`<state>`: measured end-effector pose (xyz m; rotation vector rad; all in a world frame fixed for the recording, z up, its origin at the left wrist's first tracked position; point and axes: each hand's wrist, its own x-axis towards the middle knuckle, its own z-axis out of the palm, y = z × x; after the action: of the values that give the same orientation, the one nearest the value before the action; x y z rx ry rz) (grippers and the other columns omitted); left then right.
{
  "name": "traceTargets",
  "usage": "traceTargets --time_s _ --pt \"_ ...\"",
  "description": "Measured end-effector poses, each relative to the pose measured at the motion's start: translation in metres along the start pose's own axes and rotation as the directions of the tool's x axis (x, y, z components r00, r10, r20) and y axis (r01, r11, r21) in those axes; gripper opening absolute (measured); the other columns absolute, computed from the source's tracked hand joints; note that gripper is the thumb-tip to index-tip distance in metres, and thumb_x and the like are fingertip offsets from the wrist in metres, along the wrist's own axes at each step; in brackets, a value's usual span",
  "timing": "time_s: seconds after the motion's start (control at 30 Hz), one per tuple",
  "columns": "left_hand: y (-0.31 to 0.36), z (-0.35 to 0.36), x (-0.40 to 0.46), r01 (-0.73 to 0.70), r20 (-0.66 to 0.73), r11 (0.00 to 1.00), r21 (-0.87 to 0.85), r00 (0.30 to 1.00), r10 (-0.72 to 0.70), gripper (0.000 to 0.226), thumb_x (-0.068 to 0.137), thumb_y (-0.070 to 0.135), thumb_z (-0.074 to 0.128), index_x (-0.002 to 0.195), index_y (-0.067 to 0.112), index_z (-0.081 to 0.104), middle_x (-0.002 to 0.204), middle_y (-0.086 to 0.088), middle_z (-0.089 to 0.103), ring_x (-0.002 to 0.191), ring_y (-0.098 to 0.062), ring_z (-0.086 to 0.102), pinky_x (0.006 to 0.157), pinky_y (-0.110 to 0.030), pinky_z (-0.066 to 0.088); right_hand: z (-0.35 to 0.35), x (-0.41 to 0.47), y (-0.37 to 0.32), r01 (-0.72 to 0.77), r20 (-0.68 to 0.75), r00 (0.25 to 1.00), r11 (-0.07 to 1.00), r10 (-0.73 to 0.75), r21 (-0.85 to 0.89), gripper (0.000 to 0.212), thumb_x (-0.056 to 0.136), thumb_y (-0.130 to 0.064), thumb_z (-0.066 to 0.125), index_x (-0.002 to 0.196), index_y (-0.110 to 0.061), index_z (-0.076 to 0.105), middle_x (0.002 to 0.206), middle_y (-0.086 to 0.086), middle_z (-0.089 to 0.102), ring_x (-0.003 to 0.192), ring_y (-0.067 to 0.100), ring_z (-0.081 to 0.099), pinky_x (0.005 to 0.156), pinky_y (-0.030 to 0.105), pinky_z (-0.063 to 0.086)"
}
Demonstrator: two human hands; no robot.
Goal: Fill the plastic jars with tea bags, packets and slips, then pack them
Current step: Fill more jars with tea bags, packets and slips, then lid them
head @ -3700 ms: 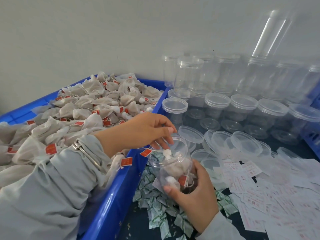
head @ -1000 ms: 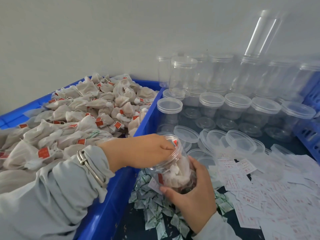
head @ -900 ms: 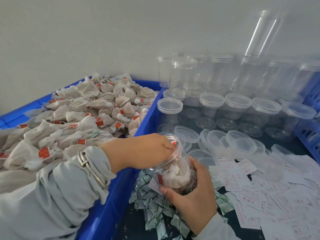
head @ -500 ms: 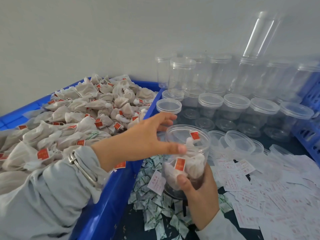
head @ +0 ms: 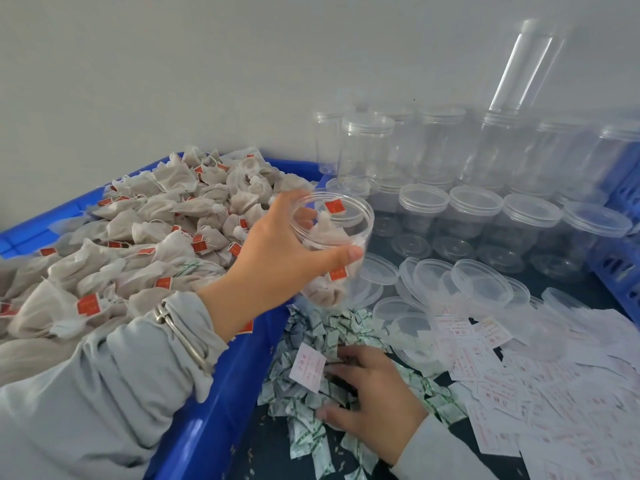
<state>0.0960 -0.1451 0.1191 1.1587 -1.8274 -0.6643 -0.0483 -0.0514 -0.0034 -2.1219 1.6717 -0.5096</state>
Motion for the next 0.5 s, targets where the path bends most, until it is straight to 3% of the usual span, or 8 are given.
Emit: traceTargets --time_s 0.1,0.23,0.37,0.5 --pt "-0.001 0.004 -0.004 0.013 0.093 0.999 0.052 0.996 -0.017 0.099 0.034 0.081 0.067 0.121 0.046 0.037 0.101 0.029 0.055 0.096 0.015 0.052 0.075 -0.008 0.038 0.002 0.0 0.003 0.05 -0.041 0.998 0.998 -0.051 -0.026 0.045 0.089 -0.046 0.058 0.129 -0.026 0.059 0.146 -0.009 0.033 0.136 0.005 0.024 0.109 0.012 0.014" --pt "-0.003 0.005 -0.003 0.029 0.139 0.997 0.068 0.99 -0.039 0.088 0.032 0.085 0.064 0.11 0.054 0.037 0.1 0.028 0.057 0.092 0.019 0.053 0.065 -0.001 0.038 0.003 0.0 0.005 0.067 -0.146 0.987 0.998 -0.065 0.005 0.035 0.089 -0.041 0.061 0.121 -0.025 0.066 0.132 -0.01 0.045 0.127 0.006 0.035 0.098 0.003 0.016" --pt "-0.004 0.005 -0.003 0.032 0.146 0.994 0.102 0.988 -0.047 0.068 0.036 0.081 0.065 0.094 0.064 0.034 0.098 0.028 0.057 0.091 0.022 0.05 0.064 -0.003 0.037 -0.005 0.002 0.006 0.069 -0.353 0.935 0.994 -0.036 0.081 0.023 0.08 -0.029 0.074 0.099 -0.017 0.077 0.097 -0.006 0.06 0.101 0.013 0.049 0.084 0.003 0.023" --pt "-0.005 0.006 -0.003 0.04 0.156 0.992 0.116 0.986 -0.058 0.071 0.037 0.08 0.065 0.097 0.062 0.032 0.1 0.029 0.055 0.09 0.018 0.051 0.067 -0.005 0.033 -0.015 0.001 0.006 0.023 -0.466 0.882 0.982 0.067 0.185 0.013 0.072 -0.023 0.081 0.082 -0.015 0.078 0.075 -0.014 0.055 0.074 0.0 0.049 0.07 0.003 0.034"
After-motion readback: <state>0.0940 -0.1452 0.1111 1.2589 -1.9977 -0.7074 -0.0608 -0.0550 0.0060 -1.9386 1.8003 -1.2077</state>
